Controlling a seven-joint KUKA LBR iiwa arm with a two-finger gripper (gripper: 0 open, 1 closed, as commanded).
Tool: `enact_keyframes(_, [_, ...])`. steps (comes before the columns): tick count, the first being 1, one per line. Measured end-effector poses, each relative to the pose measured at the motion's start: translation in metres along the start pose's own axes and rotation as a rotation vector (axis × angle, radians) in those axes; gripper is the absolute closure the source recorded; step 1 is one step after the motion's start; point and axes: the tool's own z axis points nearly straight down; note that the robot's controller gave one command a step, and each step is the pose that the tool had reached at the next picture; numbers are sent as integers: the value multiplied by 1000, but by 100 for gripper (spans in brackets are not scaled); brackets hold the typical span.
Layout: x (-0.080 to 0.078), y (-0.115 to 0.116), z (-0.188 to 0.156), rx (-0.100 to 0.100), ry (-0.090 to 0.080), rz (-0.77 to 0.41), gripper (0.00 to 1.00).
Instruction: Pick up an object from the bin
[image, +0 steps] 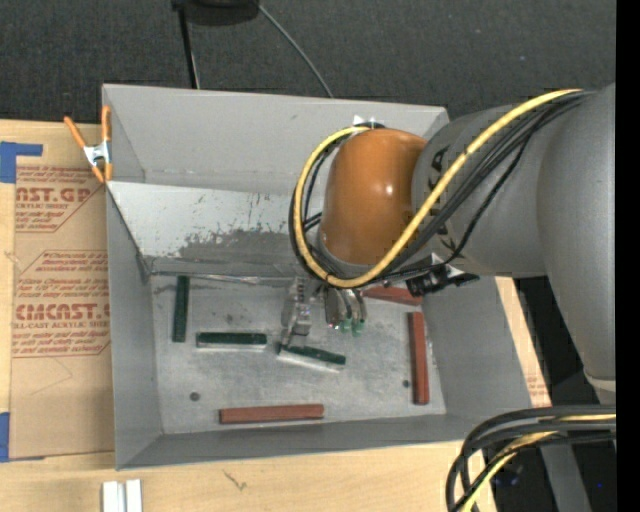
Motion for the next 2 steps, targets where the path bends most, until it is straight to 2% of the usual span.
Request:
enact_keyframes(1, [22, -39, 104, 1, 2, -22, 0])
enact_keyframes(2, [20, -38, 100, -1, -5, -22, 100])
